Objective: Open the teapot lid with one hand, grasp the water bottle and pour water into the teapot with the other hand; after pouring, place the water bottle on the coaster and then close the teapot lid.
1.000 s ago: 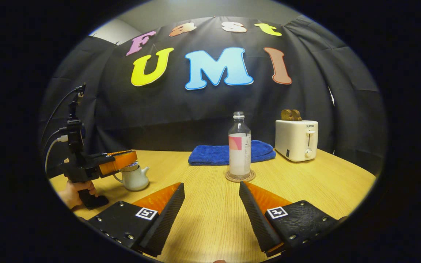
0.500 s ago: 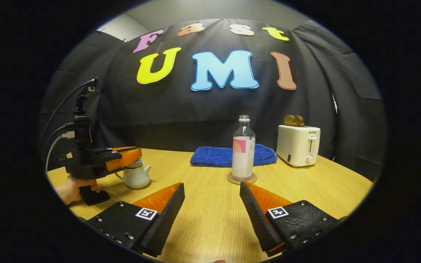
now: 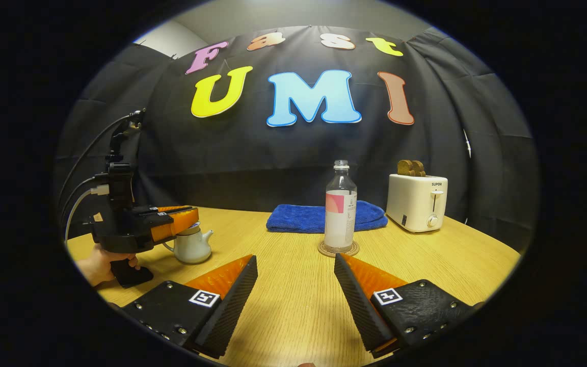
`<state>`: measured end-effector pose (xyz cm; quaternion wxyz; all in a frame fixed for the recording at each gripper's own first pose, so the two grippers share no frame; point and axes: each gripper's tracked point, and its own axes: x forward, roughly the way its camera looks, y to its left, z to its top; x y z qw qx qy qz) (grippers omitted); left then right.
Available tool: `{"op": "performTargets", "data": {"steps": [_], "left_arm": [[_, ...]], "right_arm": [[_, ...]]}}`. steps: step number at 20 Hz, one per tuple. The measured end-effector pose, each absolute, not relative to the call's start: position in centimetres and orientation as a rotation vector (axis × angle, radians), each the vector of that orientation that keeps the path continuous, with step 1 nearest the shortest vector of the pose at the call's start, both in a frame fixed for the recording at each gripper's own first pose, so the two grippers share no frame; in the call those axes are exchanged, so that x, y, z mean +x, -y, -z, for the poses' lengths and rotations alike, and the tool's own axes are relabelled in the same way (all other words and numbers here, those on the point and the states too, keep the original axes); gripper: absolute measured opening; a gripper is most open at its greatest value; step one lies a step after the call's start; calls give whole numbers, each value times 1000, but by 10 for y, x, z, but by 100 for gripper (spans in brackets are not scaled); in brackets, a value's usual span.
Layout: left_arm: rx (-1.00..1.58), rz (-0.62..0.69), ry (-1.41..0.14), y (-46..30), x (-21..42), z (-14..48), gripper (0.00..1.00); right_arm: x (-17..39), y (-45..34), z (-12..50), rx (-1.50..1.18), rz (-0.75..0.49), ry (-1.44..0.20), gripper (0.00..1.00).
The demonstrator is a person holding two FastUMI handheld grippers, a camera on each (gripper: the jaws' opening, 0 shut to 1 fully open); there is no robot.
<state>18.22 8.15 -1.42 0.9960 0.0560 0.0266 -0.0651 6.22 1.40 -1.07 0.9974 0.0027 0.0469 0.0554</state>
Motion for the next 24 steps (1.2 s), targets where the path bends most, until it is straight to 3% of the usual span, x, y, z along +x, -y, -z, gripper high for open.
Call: {"op": "performTargets", "data": {"steps": [6, 10, 14, 17, 18, 22, 23, 24], "left_arm": [[130, 139, -71, -79, 181, 17, 22], [114, 142, -68, -76, 180, 17, 33], [93, 132, -51, -76, 174, 13, 36], [61, 117, -42, -78, 166, 12, 36], [44, 108, -45, -78, 164, 12, 29], [11, 52, -34, -83, 141, 10, 29], [14, 41, -31, -81, 133, 10, 36], [19, 29, -28, -81, 125, 10, 36]], "right_arm": [[62, -14, 10, 11, -112, -96, 94], [62, -15, 11, 1, -114, -92, 94], [63, -16, 10, -14, -115, -82, 94], [62, -16, 9, -17, -113, -77, 94], [61, -16, 8, -17, -112, -74, 94], [59, -17, 6, -32, -103, -56, 94], [57, -17, 6, -42, -98, -54, 94], [55, -17, 6, -49, -92, -53, 94]]}}
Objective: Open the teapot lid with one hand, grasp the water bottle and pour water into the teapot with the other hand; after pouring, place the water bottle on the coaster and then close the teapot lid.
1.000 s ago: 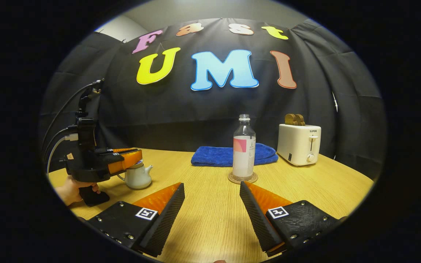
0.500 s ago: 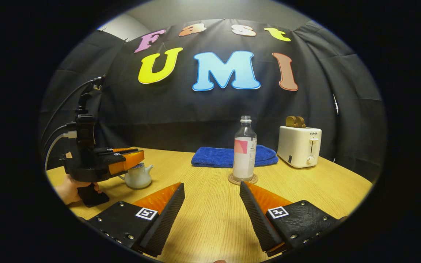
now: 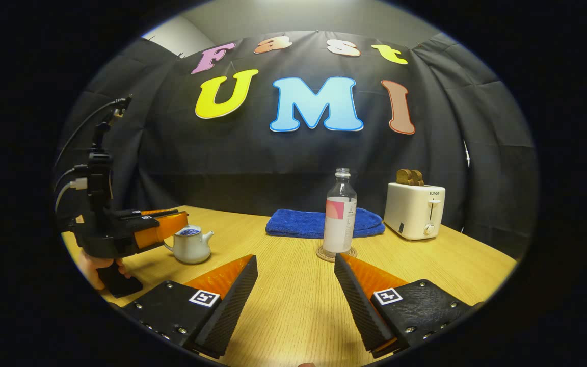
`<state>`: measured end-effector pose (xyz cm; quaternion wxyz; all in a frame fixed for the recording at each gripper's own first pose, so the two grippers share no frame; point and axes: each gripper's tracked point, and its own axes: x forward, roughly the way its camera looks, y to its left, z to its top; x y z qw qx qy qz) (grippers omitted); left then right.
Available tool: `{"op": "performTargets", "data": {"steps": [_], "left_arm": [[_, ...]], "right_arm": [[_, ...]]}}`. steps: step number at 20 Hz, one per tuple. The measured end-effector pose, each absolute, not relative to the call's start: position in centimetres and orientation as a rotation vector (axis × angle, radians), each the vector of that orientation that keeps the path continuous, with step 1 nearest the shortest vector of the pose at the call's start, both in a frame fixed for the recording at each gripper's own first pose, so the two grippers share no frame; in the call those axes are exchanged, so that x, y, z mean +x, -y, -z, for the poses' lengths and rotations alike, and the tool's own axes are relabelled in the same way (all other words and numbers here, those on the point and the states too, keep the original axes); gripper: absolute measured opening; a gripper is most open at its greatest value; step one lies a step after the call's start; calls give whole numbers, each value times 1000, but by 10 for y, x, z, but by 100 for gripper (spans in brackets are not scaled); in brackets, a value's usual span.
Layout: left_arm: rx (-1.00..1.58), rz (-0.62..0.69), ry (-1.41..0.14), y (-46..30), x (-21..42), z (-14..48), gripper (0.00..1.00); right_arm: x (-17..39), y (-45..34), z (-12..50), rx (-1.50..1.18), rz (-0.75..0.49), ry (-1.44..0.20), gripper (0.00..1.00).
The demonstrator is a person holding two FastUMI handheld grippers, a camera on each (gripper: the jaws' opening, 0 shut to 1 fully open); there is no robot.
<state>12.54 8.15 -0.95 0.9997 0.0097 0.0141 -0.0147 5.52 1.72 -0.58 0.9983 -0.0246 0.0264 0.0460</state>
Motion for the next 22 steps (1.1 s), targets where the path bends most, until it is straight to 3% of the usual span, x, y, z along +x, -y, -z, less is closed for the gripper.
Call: {"op": "performTargets", "data": {"steps": [3, 4, 5, 7, 11, 12, 22], "left_arm": [[23, 10, -15, -76, 106, 7, 29], [16, 7, -12, -74, 100, 6, 36], [7, 7, -9, -71, 95, 5, 36], [6, -4, 0, -70, 85, 4, 29], [3, -20, 3, -63, 64, 4, 29], [3, -25, 3, -60, 59, 3, 36], [3, -35, 5, -32, 10, 1, 36]], "right_arm": [[44, -21, 4, -31, -89, -43, 94], [40, -23, 4, -22, -90, -37, 94], [36, -23, 3, -18, -87, -28, 94], [31, -24, 2, -8, -88, -20, 94], [19, -24, 1, -4, -78, -8, 94], [17, -24, 0, -4, -77, -6, 94], [-6, -26, 0, -3, -62, -3, 94]]}}
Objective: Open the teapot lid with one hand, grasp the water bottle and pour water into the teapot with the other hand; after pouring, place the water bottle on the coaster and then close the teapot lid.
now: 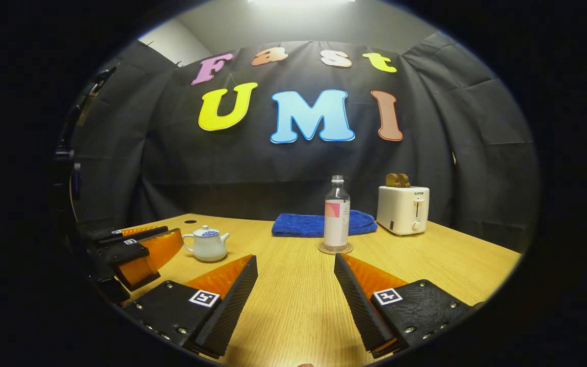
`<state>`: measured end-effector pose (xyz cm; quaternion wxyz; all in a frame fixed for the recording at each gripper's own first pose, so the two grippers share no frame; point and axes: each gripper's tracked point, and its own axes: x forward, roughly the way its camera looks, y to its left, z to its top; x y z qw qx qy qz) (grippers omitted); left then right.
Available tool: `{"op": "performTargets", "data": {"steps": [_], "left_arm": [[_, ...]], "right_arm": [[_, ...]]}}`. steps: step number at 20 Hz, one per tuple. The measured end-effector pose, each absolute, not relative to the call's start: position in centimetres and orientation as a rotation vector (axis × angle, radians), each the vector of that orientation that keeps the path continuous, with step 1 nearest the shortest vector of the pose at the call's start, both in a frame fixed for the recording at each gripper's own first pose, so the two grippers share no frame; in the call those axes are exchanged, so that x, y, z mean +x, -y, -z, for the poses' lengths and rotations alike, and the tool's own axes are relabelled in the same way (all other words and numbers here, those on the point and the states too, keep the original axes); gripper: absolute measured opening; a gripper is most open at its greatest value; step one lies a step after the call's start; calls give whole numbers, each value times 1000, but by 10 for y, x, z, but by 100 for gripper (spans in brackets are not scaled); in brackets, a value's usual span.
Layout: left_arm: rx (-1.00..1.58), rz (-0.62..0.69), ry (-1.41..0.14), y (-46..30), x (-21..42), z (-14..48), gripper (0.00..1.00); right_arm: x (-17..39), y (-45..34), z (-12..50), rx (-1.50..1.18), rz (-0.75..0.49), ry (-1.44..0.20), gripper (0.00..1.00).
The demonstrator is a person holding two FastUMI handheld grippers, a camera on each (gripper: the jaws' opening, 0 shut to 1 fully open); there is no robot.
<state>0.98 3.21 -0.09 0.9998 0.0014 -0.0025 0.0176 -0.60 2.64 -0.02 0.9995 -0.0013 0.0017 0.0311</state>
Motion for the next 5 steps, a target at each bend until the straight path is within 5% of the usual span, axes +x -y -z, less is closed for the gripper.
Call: {"op": "performTargets", "data": {"steps": [5], "left_arm": [[2, -18, 5, -25, 6, 1, 56]], "right_arm": [[-7, -25, 0, 0, -42, -4, 94]]}}
